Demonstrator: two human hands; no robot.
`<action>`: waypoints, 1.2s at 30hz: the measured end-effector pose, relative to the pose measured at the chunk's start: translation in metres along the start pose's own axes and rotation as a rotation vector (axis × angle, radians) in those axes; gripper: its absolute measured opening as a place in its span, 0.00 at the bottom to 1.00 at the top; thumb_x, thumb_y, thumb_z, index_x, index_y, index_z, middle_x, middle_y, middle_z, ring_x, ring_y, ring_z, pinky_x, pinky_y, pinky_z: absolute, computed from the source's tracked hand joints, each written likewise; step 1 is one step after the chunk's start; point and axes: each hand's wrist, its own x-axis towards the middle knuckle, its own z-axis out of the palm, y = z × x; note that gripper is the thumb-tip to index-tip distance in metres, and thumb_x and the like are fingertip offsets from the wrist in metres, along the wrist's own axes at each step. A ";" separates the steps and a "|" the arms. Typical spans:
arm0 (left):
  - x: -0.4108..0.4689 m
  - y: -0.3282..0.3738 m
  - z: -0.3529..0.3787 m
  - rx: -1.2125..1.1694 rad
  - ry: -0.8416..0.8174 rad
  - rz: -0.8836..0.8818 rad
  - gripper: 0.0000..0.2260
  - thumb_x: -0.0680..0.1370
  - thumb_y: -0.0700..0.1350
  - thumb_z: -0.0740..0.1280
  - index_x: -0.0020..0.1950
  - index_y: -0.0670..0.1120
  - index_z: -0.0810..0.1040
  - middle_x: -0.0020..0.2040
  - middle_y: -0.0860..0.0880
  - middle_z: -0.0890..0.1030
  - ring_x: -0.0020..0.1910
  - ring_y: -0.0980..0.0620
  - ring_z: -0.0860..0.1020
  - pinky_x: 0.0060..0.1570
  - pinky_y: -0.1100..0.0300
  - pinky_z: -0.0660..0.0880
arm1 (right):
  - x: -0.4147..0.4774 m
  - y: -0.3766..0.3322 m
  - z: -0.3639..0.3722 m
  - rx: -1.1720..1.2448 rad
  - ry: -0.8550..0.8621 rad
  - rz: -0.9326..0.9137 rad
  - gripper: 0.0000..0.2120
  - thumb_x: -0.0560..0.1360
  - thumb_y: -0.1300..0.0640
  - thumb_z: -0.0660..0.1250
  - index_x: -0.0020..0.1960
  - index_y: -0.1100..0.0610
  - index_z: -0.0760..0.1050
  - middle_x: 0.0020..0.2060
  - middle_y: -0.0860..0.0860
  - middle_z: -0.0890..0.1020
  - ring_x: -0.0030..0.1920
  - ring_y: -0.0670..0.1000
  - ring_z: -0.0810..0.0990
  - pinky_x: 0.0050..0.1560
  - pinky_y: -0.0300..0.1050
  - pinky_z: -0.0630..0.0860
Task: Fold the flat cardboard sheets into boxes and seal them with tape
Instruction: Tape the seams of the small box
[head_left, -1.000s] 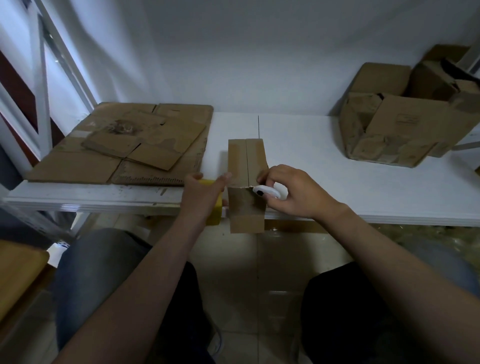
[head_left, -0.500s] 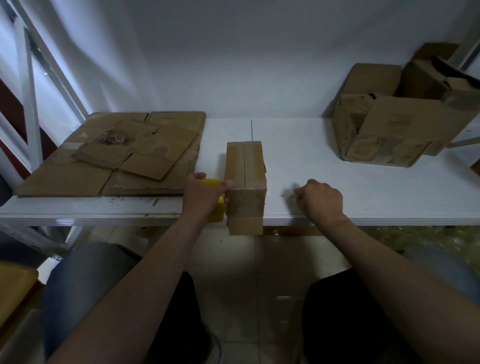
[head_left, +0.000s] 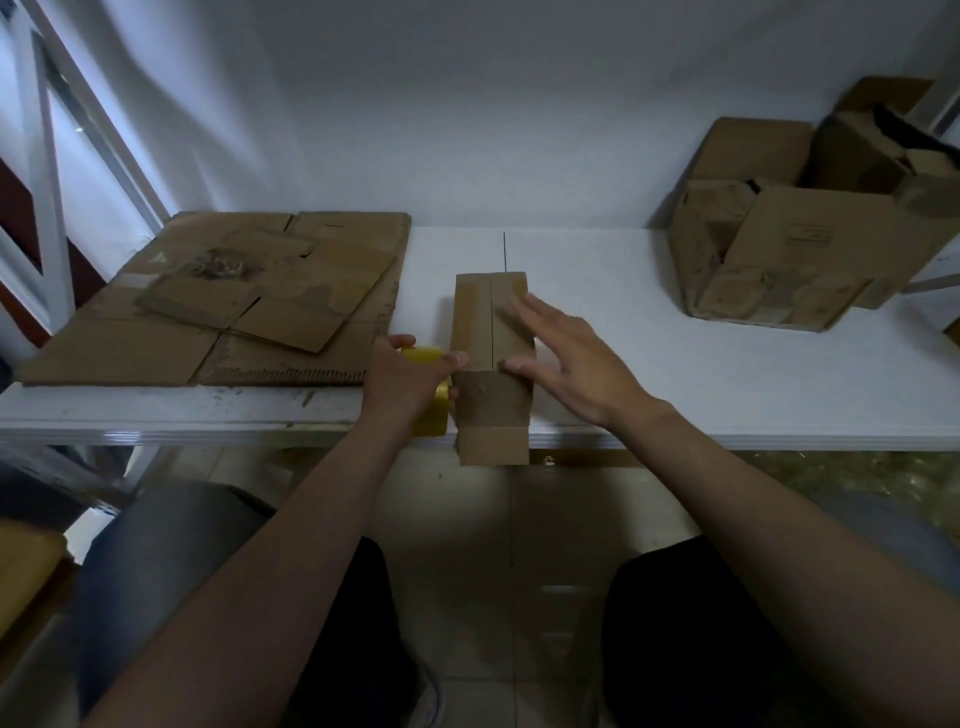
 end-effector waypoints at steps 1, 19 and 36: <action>0.001 0.000 0.000 0.007 -0.003 -0.003 0.33 0.65 0.51 0.83 0.64 0.52 0.70 0.60 0.49 0.69 0.56 0.40 0.81 0.50 0.45 0.83 | 0.005 -0.007 0.005 -0.067 -0.001 -0.043 0.33 0.79 0.30 0.55 0.81 0.37 0.53 0.81 0.44 0.54 0.78 0.53 0.58 0.73 0.52 0.62; 0.000 0.001 -0.013 -0.028 -0.051 -0.061 0.27 0.60 0.68 0.74 0.55 0.62 0.72 0.59 0.46 0.81 0.52 0.40 0.83 0.54 0.40 0.80 | 0.012 -0.011 0.023 -0.353 0.080 -0.017 0.49 0.68 0.26 0.68 0.81 0.40 0.52 0.81 0.47 0.57 0.78 0.62 0.53 0.76 0.63 0.56; -0.116 0.045 -0.041 0.052 -0.159 0.305 0.08 0.82 0.53 0.64 0.59 0.55 0.79 0.61 0.48 0.79 0.58 0.49 0.79 0.53 0.52 0.80 | -0.048 -0.106 -0.009 0.304 0.159 -0.057 0.40 0.71 0.44 0.77 0.74 0.41 0.57 0.56 0.44 0.77 0.52 0.50 0.80 0.47 0.45 0.79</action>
